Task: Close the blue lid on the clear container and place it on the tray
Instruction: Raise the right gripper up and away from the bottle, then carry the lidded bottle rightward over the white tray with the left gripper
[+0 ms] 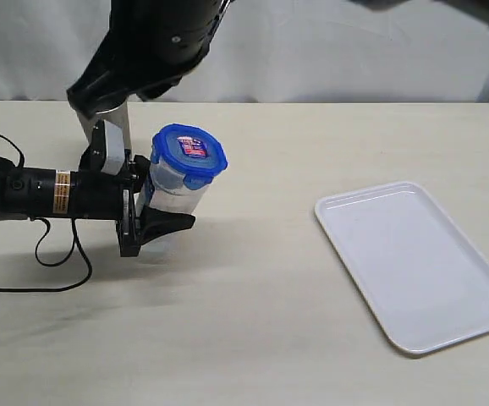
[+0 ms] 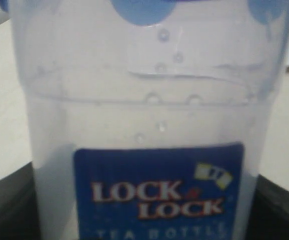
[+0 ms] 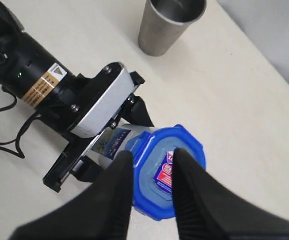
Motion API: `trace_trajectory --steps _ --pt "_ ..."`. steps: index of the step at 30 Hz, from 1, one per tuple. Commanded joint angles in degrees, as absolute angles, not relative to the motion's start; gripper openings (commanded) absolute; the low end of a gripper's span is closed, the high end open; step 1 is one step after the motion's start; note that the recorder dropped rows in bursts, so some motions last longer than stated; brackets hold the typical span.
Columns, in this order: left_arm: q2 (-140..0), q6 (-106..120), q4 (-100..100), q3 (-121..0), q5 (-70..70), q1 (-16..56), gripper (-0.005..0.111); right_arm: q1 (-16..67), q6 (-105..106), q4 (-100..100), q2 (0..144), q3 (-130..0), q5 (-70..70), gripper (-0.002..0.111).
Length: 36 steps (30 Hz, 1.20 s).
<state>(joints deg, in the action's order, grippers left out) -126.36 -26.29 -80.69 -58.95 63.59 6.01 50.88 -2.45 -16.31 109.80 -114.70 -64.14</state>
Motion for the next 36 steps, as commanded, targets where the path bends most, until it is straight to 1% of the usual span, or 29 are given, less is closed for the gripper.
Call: trace_trajectory --steps 1,2,3,7,10,14,17,24,26,29,31,36 --pt "-125.5 -28.5 -80.2 -59.1 67.5 6.1 0.000 50.5 -1.9 -17.6 103.9 -109.7 -59.0 0.010" --pt "-125.5 -28.7 -80.1 -59.1 67.8 6.1 0.000 50.5 -1.9 -17.6 102.6 -107.9 -57.3 0.006" --pt "-125.5 -29.4 -79.9 -59.1 68.0 6.1 0.000 50.3 -2.1 -17.6 100.5 -104.8 -54.6 0.004" --pt "-124.5 -33.7 -79.0 -59.1 65.4 6.3 0.000 47.9 -3.5 -17.7 93.2 -93.3 -44.8 0.004" --pt "-122.9 -34.3 -78.8 -59.1 60.1 8.2 0.000 44.3 -5.9 -17.5 87.0 -84.2 -37.6 0.004" --pt "-120.6 -39.7 -79.3 -61.0 48.7 14.1 0.000 37.8 -8.3 -17.4 78.6 -72.7 -28.2 0.004" --pt "-120.5 -42.6 -82.4 -64.3 42.5 19.0 0.000 32.4 -9.3 -17.4 73.3 -65.5 -24.0 0.004" --pt "-120.5 -59.0 -99.4 -76.3 31.1 29.8 0.000 19.3 -10.3 -15.7 65.3 -54.6 -16.9 0.004" --pt "-120.5 -61.0 -99.9 -79.2 26.5 32.9 0.000 16.0 -10.3 -14.4 64.1 -52.4 -15.2 0.004" --pt "-120.5 -58.3 -99.9 -81.6 20.3 36.7 0.000 12.0 -10.3 -14.2 62.8 -49.3 -12.7 0.004" --pt "-120.7 -53.0 -99.9 -82.4 13.4 39.4 0.000 9.8 -10.3 -14.2 62.4 -47.9 -10.9 0.004" --pt "-123.4 -36.0 -99.9 -83.9 -9.2 46.1 0.000 7.9 -9.8 -15.3 62.4 -46.7 -8.9 0.004"
